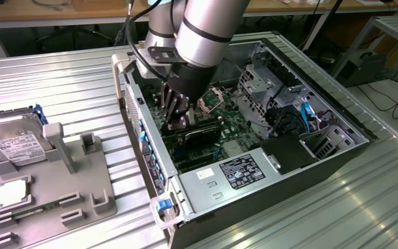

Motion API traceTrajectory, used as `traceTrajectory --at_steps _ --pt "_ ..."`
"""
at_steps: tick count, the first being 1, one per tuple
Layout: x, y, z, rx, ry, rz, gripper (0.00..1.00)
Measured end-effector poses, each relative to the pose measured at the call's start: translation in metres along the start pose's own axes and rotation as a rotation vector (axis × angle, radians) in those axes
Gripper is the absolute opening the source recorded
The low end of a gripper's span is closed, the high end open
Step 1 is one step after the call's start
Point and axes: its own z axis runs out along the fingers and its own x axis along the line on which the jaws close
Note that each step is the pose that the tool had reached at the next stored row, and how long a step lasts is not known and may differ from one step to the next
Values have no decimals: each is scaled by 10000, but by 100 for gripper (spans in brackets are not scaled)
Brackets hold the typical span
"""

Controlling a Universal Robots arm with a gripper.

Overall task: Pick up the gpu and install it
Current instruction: 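Press down on the gpu until it lock into place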

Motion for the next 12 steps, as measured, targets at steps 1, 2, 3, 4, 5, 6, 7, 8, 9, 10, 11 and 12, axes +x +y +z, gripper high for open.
traceTrajectory --at_steps 1,2,3,4,5,6,7,8,9,10,11,12 --pt "0 -9 -9 -65 6 -1 11" --pt "0 -18 -16 -128 9 -1 11" --pt "0 -25 -23 -185 12 -1 11" --pt "0 -32 -27 -237 13 -2 11" --pt "0 -39 -33 -297 16 -2 11" --pt "-6 -42 -39 -368 22 -2 11" --pt "-15 -42 -41 -407 25 -1 11" --pt "-25 -41 -44 -450 29 -1 11" --pt "-46 -40 -47 -524 34 -1 11" --pt "-66 -41 -50 -620 40 -1 11" --pt "-76 -43 -51 -688 42 -2 11" --pt "-86 -44 -52 -764 44 -3 11"
